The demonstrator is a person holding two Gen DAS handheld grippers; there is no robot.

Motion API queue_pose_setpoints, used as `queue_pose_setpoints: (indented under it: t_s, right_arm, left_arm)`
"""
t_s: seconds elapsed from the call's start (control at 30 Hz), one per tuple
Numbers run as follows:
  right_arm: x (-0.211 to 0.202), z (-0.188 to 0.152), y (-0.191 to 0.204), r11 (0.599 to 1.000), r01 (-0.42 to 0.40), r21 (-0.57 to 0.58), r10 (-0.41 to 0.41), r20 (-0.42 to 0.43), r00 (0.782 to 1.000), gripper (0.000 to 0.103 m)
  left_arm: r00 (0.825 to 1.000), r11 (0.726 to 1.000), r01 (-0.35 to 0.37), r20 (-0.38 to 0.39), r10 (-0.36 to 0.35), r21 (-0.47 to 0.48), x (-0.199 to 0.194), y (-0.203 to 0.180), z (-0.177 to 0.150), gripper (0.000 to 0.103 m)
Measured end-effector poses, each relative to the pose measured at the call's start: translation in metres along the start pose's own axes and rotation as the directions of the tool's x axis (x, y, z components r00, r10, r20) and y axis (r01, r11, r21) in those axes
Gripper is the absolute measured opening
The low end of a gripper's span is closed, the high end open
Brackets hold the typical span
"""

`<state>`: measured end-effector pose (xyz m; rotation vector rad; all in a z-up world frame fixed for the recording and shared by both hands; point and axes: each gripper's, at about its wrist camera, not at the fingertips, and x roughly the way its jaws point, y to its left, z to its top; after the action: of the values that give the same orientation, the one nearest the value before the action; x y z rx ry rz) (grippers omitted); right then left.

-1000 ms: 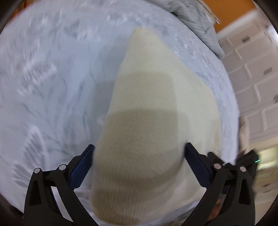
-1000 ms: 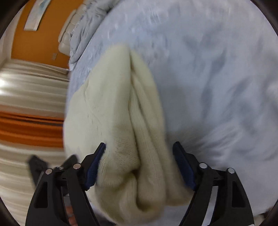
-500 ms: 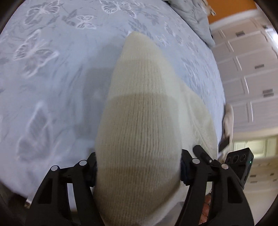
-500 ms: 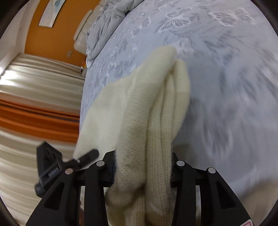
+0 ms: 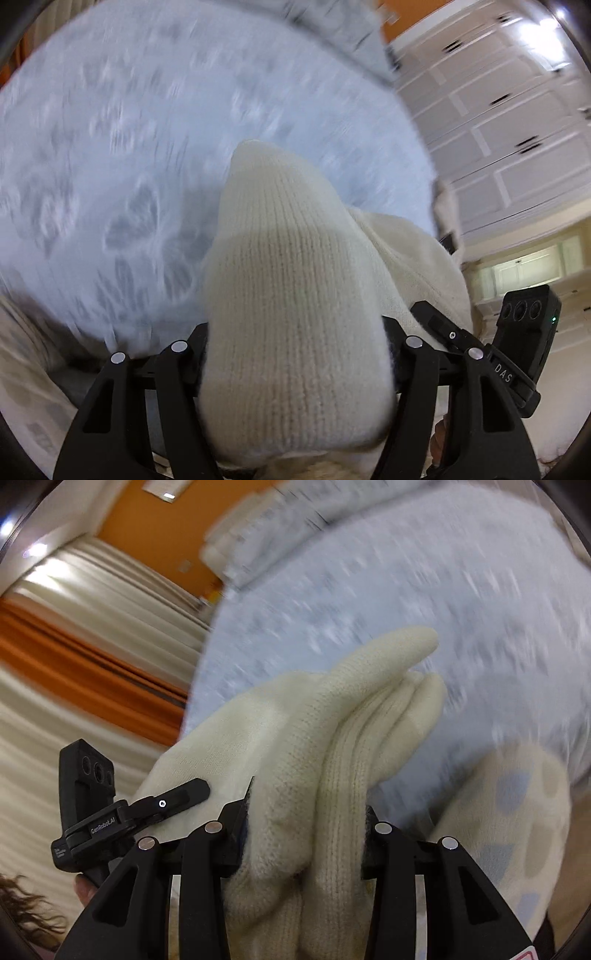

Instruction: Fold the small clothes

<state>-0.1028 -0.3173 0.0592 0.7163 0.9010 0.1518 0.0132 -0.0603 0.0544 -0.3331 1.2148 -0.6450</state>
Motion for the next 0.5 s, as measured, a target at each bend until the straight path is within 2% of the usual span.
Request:
queue_pose_setpoints:
  t_s: [0.07,0.13,0.27,0.33,0.37,0.5]
  right_arm:
    - [-0.024,0.01,0.031,0.997,-0.02,-0.072,0.026,0.079,0.997,0.039]
    - [-0.043,0.023,0.057,0.99,-0.039,-0.133,0.058,0.139,0.989,0.039]
    - [-0.08,0.053,0.124,0.949,-0.075,-0.307,0.162,0.267,0.95,0.039]
    - [-0.095,0.062,0.152,0.921,-0.094,-0.378,0.222,0.312,0.924,0.039]
    - [-0.103,0.069,0.171,0.896,-0.104,-0.431,0.268,0.338,0.902,0.039]
    - [-0.109,0.085,0.202,0.83,-0.162,-0.534,0.401,0.367,0.839,0.039]
  left_arm:
    - [0.996,0.998,0.02,0.085,-0.024,0.052,-0.031,-0.014,0.007,0.063]
    - [0.983,0.994,0.037,0.175,-0.055,0.105,-0.07,-0.028,0.013,0.063]
    - [0.933,0.978,0.062,0.337,-0.128,0.2,-0.139,-0.052,0.038,0.063]
    - [0.89,0.965,0.045,0.429,-0.157,0.26,-0.175,-0.064,0.049,0.063]
    - [0.859,0.957,0.033,0.481,-0.174,0.288,-0.195,-0.068,0.052,0.063]
    - [0.771,0.935,-0.017,0.6,-0.213,0.353,-0.235,-0.065,0.059,0.065]
